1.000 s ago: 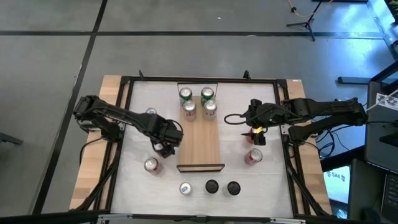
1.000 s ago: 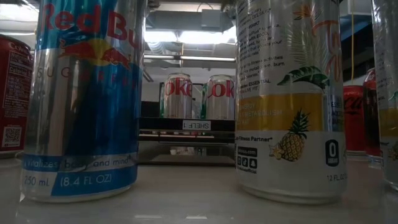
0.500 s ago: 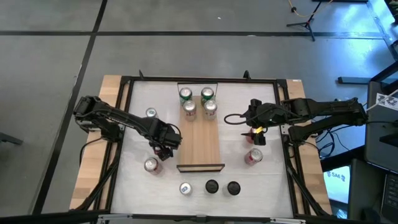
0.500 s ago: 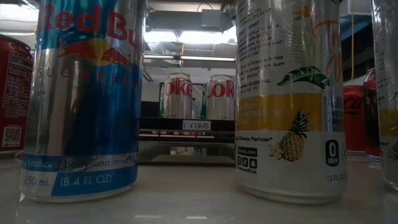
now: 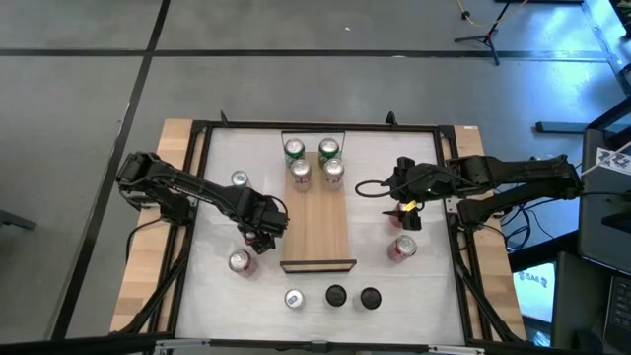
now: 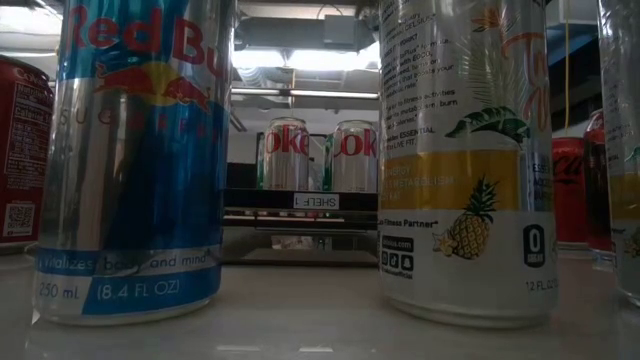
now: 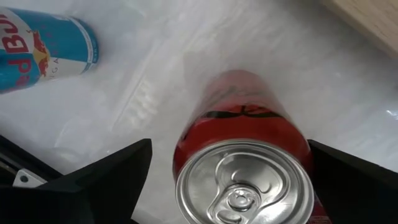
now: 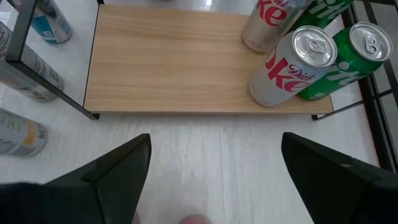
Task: Place canned beverage on shelf
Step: Put the left black soda can on the shelf
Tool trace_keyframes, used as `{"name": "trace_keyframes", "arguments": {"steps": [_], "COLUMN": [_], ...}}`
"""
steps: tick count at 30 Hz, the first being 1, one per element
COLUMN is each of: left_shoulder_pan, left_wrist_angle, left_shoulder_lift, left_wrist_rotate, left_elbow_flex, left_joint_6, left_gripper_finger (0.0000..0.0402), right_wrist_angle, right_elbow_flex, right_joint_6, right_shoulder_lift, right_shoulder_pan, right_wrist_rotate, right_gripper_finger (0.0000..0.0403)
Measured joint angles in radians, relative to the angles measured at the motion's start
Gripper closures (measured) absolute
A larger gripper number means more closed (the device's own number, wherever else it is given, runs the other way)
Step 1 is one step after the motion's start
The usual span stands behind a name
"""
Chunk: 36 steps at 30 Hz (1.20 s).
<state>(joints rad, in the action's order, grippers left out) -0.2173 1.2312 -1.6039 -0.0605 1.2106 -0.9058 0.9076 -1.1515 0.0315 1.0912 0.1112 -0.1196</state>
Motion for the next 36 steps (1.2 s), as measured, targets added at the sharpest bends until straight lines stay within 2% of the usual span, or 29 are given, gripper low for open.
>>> {"name": "trace_keyframes", "arguments": {"steps": [5,14,17,25,36], "left_shoulder_pan": [0.0,0.001,0.01,0.091,0.299], "left_wrist_angle": [0.0,0.002,0.012,0.072,0.112], "left_shoulder_lift": [0.0,0.0,-0.001,-0.001,-0.001], "left_wrist_rotate": [0.011,0.049,0.06,0.062,0.043], "left_elbow_flex": [0.0,0.0,0.012,0.156,0.355], "left_joint_6": [0.0,0.002,0.05,0.229,0.485], "left_gripper_finger": [0.0022,0.0103,0.0121,0.012,0.0119], "right_wrist_angle": [0.0,0.0,0.0,0.0,-0.001], "right_elbow_flex": [0.0,0.0,0.0,0.0,0.0], "right_joint_6": [0.0,0.0,0.0,0.0,0.0], "right_shoulder_lift": [0.0,0.0,0.0,0.0,0.0], "right_shoulder_pan": [0.0,0.0,0.0,0.0,0.0], "right_wrist_rotate": [0.0,0.0,0.0,0.0,0.0], "right_gripper_finger": [0.0047,0.0047,0.0047,0.0047,0.0047]}}
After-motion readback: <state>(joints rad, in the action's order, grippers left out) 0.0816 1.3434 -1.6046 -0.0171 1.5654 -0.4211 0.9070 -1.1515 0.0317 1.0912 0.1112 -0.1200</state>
